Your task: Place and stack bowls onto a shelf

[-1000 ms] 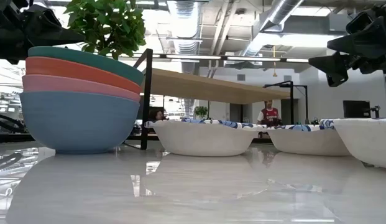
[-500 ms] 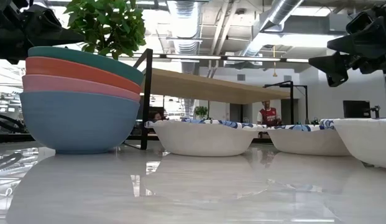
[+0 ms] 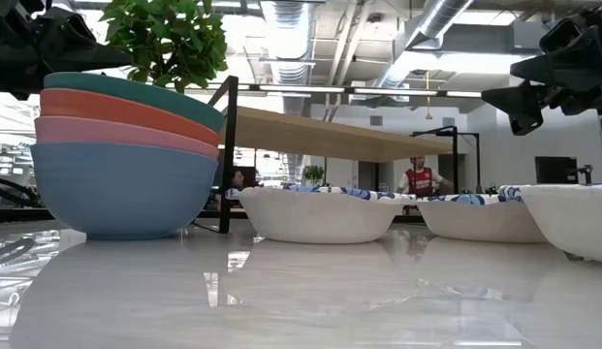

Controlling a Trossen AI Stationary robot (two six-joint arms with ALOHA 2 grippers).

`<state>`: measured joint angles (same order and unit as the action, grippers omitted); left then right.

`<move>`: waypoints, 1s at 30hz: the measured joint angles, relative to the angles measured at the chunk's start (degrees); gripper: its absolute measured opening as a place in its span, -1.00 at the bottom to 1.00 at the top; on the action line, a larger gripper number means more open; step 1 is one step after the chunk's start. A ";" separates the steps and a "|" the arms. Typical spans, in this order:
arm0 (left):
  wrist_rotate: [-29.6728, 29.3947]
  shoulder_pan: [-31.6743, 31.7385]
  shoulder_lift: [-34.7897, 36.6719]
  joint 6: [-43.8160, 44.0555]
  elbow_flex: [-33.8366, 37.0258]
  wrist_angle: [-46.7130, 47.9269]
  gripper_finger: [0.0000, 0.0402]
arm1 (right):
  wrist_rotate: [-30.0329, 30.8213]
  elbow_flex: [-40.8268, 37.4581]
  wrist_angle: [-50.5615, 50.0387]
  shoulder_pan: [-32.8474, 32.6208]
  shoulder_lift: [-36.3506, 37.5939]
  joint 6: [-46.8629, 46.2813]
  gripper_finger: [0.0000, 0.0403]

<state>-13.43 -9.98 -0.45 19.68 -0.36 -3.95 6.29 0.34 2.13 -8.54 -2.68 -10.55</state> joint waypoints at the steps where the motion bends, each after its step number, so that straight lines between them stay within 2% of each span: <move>1: 0.00 0.00 0.00 0.00 -0.02 0.00 0.05 | 0.00 0.01 -0.02 0.00 0.01 0.00 0.40; 30: -0.97 0.00 -0.02 1.52 0.00 -0.04 0.05 | 0.00 0.02 -0.01 0.00 0.02 0.00 0.40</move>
<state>-14.41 -9.98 -0.47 21.20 -0.36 -3.99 6.28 0.36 2.12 -8.53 -2.66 -10.55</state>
